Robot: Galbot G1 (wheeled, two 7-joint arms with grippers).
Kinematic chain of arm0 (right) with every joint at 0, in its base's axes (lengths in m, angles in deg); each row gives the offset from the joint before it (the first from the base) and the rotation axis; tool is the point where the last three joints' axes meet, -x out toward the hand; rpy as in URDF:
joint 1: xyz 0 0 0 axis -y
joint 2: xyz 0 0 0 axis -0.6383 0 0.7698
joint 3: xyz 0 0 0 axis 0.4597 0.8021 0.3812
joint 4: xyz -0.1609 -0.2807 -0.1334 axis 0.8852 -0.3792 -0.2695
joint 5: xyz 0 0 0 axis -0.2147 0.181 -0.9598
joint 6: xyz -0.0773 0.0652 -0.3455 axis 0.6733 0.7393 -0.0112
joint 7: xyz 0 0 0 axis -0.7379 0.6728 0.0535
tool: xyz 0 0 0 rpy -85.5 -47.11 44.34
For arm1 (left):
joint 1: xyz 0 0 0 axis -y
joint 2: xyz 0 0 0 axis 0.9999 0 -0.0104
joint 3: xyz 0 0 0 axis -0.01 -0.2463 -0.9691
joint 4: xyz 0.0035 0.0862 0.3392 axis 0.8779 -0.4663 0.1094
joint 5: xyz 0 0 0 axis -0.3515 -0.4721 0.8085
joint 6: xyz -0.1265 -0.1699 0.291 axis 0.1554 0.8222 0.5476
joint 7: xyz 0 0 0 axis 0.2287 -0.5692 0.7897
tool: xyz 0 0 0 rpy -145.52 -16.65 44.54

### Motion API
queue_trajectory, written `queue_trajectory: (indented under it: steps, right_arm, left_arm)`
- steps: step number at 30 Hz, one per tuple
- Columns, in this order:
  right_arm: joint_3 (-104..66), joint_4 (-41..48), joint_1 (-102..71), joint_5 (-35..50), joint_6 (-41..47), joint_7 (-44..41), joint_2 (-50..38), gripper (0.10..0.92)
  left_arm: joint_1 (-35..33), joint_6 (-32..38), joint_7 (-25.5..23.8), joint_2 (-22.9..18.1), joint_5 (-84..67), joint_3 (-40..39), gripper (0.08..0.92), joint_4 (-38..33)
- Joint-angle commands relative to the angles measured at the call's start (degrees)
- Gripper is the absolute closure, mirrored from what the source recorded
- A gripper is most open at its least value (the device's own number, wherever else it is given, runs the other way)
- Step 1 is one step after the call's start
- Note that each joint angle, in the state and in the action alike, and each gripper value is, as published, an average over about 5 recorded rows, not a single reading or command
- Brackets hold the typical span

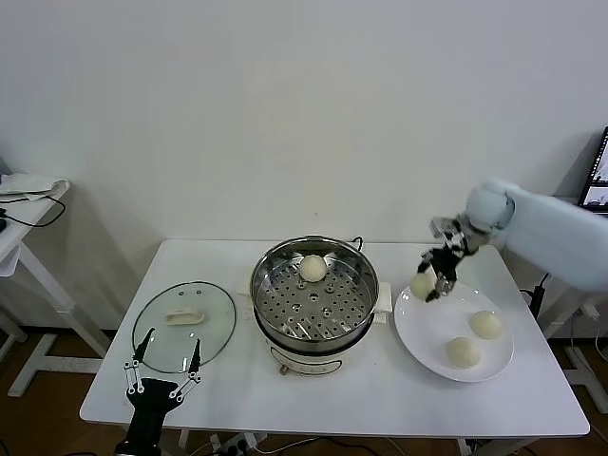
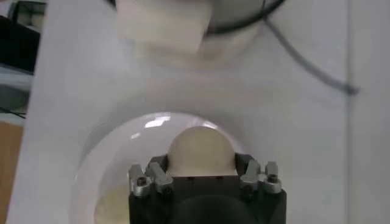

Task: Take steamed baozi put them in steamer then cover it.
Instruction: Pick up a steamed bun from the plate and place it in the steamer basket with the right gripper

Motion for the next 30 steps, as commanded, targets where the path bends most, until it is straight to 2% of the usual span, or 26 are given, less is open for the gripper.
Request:
queue_trajectory:
  steps: [1, 7, 18, 30]
  right_arm:
    - [9.0, -9.0, 18.6, 14.7, 5.4, -3.2, 9.2, 0.321]
    - [11.4, -9.1, 18.6, 17.6, 6.9, -0.2, 16.4, 0.321]
    - [15.1, -4.7, 10.4, 24.9, 11.9, 14.1, 31.8, 0.333]
    - [15.9, 0.2, 2.8, 23.5, 14.3, 21.9, 36.7, 0.329]
  left_arm:
    - [0.1, 0.0, 0.1, 0.1, 0.0, -0.2, 0.177, -0.1]
    - [0.3, 0.0, 0.1, -0.1, 0.1, -0.5, 0.177, -0.1]
    - [1.1, 0.3, 0.4, 0.0, -0.1, -0.8, 0.177, 0.1]
    - [1.0, 0.7, 0.6, 0.5, -0.3, -0.5, 0.177, 0.0]
